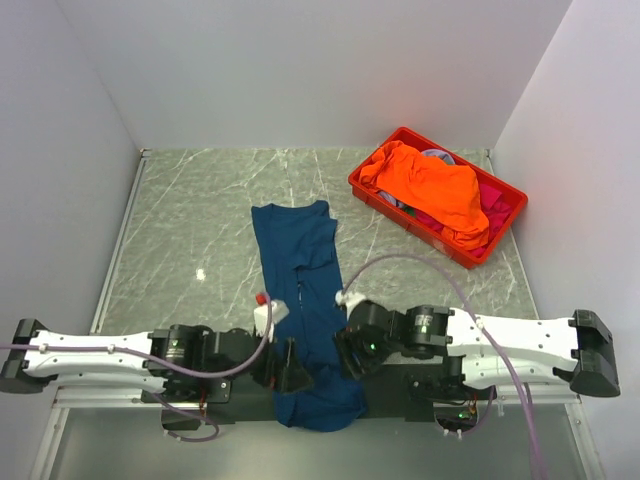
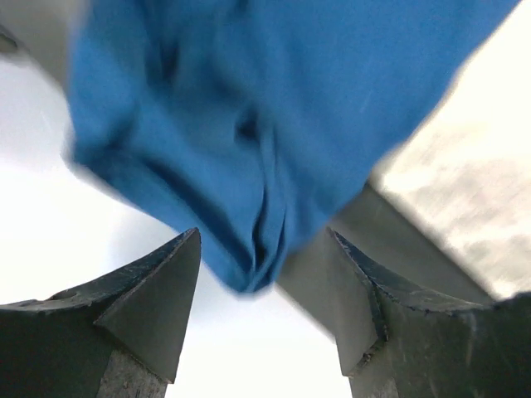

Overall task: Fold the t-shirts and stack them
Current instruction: Fold the tshirt

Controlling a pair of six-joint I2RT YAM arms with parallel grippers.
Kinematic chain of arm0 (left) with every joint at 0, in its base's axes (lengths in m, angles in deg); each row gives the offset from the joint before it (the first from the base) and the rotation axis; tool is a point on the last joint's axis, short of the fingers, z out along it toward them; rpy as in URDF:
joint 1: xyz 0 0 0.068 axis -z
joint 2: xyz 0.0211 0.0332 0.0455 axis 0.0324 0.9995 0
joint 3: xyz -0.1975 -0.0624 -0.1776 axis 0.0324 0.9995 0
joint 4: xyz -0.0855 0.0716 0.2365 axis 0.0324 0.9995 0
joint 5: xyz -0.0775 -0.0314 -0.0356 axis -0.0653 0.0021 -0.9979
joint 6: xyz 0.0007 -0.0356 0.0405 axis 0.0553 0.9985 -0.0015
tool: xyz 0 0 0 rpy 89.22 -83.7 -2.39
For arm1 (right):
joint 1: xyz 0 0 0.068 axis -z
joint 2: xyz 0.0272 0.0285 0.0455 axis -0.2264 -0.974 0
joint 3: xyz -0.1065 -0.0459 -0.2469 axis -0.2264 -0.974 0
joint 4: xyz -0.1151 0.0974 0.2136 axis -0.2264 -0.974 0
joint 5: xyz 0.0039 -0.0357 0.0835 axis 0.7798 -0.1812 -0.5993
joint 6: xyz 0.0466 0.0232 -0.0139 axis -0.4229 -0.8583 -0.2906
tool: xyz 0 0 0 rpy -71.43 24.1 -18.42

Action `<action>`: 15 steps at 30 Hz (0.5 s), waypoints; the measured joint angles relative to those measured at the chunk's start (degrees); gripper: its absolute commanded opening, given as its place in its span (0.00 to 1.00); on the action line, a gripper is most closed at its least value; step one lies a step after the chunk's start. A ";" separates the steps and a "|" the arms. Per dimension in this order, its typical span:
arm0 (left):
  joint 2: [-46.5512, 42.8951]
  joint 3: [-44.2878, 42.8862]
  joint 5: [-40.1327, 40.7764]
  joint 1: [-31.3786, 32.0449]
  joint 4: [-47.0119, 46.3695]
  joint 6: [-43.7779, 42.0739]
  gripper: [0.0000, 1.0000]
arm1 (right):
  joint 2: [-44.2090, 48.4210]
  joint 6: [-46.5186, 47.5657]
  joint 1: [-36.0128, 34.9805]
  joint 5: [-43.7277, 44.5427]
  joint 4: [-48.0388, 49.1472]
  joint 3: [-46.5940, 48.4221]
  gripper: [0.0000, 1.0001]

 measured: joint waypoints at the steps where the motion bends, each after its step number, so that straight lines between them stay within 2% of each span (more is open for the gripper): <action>1: 1.57 -1.07 2.23 -1.05 0.04 -0.13 0.99 | -0.04 0.20 1.68 1.22 0.96 0.61 0.68; 5: 11.10 -2.99 7.10 -12.72 -2.75 -2.40 0.99 | -2.86 2.45 9.60 4.63 6.40 2.67 0.67; 9: 19.37 -2.78 9.38 -27.41 -5.88 -5.77 0.99 | -11.89 6.16 15.89 7.34 11.89 6.84 0.65; 15: 29.27 -2.86 9.35 -39.19 -14.73 -11.85 0.99 | -30.32 10.82 21.73 7.80 19.15 16.37 0.62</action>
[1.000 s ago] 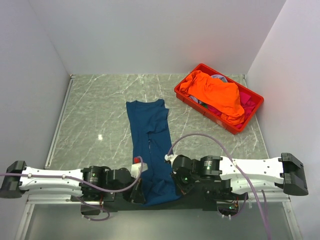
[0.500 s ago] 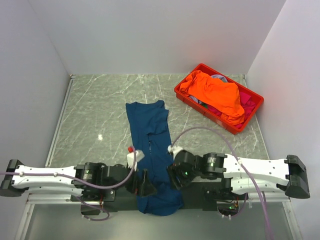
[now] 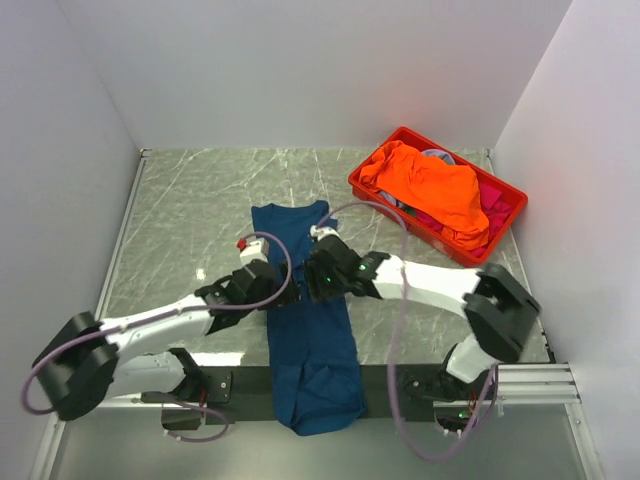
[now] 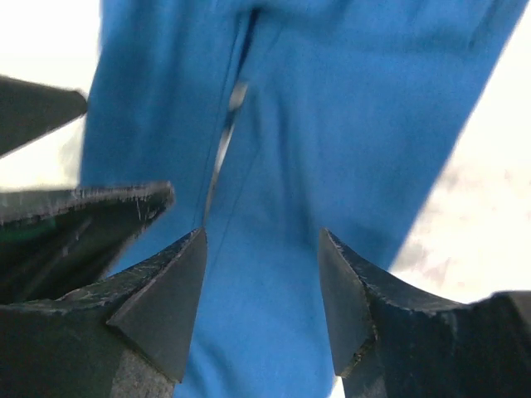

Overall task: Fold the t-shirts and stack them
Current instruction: Fold the tshirt

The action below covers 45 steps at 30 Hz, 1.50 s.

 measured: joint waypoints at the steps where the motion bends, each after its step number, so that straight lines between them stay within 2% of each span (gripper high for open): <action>1: 2.05 -0.04 -0.35 -1.55 -1.73 -0.98 0.99 | -2.82 0.61 0.87 0.09 0.63 1.57 0.62; 9: 15.85 -4.52 -4.59 -10.16 -10.84 -6.97 0.99 | -19.10 3.82 5.31 0.15 1.01 13.35 0.61; 18: 28.15 -12.37 -11.52 -20.50 -20.46 -9.03 0.99 | -26.49 4.68 10.56 -3.89 0.17 22.75 0.61; 26: 37.77 -22.25 -14.08 -25.49 -22.93 -10.45 0.99 | -37.38 7.32 15.98 -8.09 -4.70 39.69 0.60; 29: 39.74 -25.18 -14.97 -26.75 -22.47 -11.08 0.99 | -39.12 9.01 16.90 -8.98 -5.11 42.88 0.60; 32: 39.30 -25.55 -15.21 -26.80 -20.74 -11.47 0.99 | -37.40 10.16 16.83 -9.38 -4.66 40.85 0.60; 36: 35.19 -25.38 -14.78 -26.69 -16.11 -11.52 0.99 | -26.34 10.27 16.24 -9.05 -2.69 29.46 0.61; 40: 25.92 -24.09 -13.42 -26.69 -13.51 -11.45 0.99 | -10.56 9.44 14.40 -7.54 -0.70 19.45 0.59; 42: 18.53 -22.27 -12.76 -26.69 -12.85 -11.28 0.99 | -3.80 8.70 12.24 -7.10 1.18 15.65 0.58; 45: 10.75 -19.76 -11.98 -26.69 -11.56 -11.21 0.99 | 0.76 7.28 8.11 -6.86 2.93 11.76 0.55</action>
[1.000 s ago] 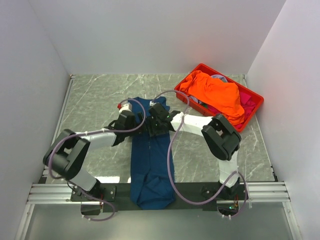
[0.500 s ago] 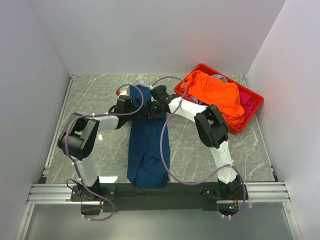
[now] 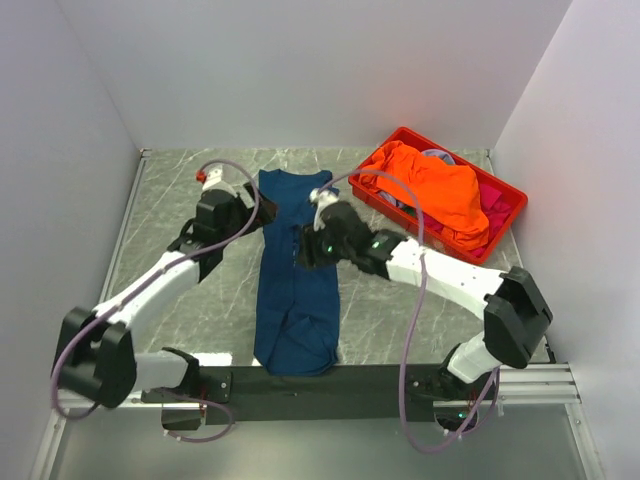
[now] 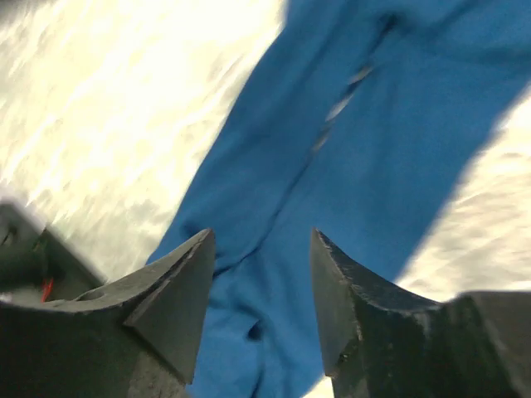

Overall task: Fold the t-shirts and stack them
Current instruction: Fold the tshirt

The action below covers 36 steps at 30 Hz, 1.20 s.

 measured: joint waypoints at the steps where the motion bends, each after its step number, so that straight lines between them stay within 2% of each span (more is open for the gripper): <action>1: -2.08 0.81 0.15 0.00 0.96 0.07 0.99 | 0.35 -0.70 -1.53 -0.13 0.72 -1.38 0.55; 8: -12.85 7.02 0.59 0.11 9.84 0.44 0.99 | -1.60 -6.01 -8.61 -0.52 1.64 -12.24 0.53; 15: -19.32 7.54 0.59 0.11 14.49 0.48 0.99 | -1.57 -9.51 -11.10 -0.52 3.10 -16.57 0.52; 33: -19.87 9.18 1.55 0.11 16.48 1.05 0.99 | -2.69 -12.83 -13.38 -3.63 7.39 -18.01 0.46; 36: -20.09 9.18 2.01 0.11 17.18 1.03 0.99 | -2.91 -13.29 -13.92 -3.67 7.41 -18.08 0.39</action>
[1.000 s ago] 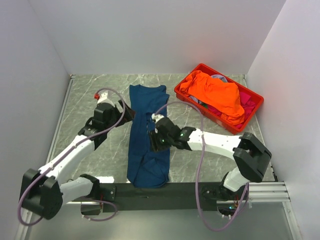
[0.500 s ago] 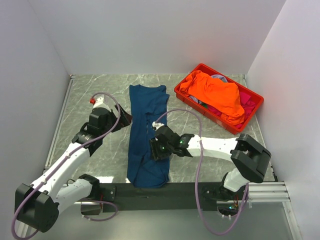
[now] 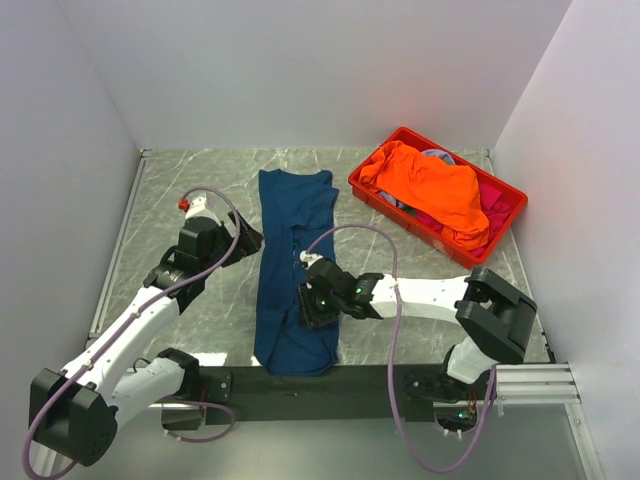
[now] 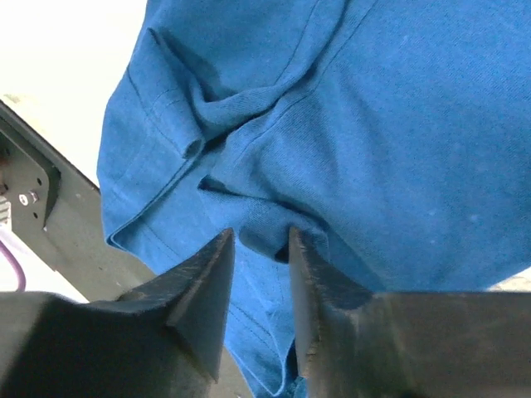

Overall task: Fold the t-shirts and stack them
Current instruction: Fold the tshirt

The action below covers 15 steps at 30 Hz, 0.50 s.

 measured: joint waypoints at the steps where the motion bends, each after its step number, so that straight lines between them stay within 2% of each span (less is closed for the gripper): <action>1: -0.13 0.00 0.07 0.00 0.22 0.00 0.99 | 0.00 -0.04 -0.22 -0.02 0.02 0.00 0.27; 3: -0.44 0.00 0.28 0.00 0.42 0.02 0.99 | -0.02 -0.02 -0.46 -0.11 0.15 0.00 0.12; 4: -0.61 0.00 0.42 0.00 0.50 0.00 0.99 | -0.07 -0.17 -0.61 -0.20 0.24 0.00 0.00; 15: -0.83 0.00 1.46 0.00 1.42 -0.02 0.99 | -0.07 -2.47 -7.28 0.44 -0.59 0.00 0.01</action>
